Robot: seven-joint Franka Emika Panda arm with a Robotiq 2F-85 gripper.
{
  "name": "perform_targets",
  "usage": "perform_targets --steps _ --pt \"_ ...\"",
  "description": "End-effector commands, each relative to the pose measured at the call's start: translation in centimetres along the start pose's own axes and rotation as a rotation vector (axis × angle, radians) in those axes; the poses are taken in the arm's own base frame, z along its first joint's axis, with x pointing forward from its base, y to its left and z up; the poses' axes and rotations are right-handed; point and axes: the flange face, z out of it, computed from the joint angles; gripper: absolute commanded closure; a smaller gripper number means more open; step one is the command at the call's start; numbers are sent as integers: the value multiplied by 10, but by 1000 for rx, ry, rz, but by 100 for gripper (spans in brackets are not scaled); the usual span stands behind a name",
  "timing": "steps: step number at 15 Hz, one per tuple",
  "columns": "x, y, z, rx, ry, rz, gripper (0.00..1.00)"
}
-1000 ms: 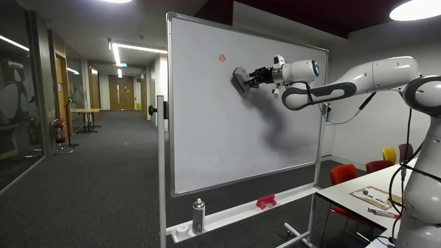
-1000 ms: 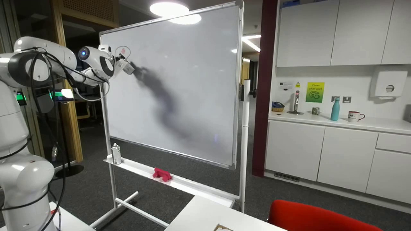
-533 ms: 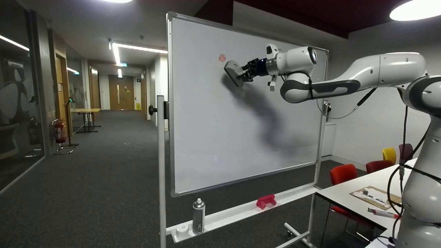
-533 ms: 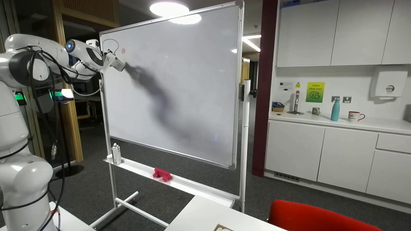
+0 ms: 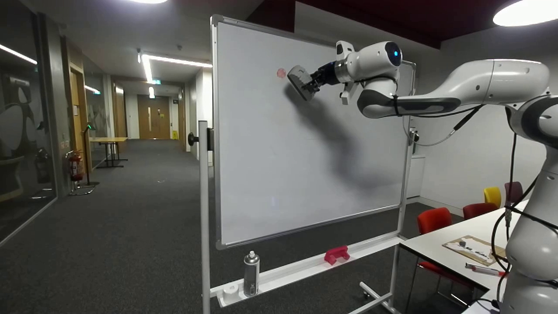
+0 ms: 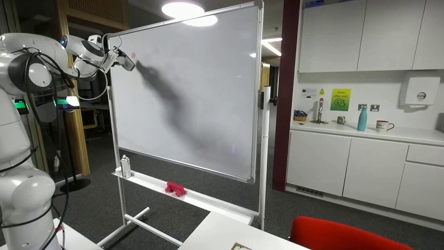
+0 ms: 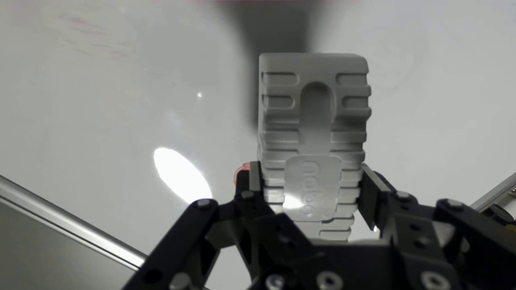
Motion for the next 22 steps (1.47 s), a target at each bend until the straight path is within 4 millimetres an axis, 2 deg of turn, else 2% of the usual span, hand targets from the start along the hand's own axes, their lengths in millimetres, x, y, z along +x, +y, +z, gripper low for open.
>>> perform_targets --steps 1,19,20,22 --pt "-1 1 1 -1 -2 0 43" --pt "-2 1 1 -3 -4 0 43" --pt "-2 1 1 -3 -4 0 68" --pt "1 0 7 5 27 -15 68"
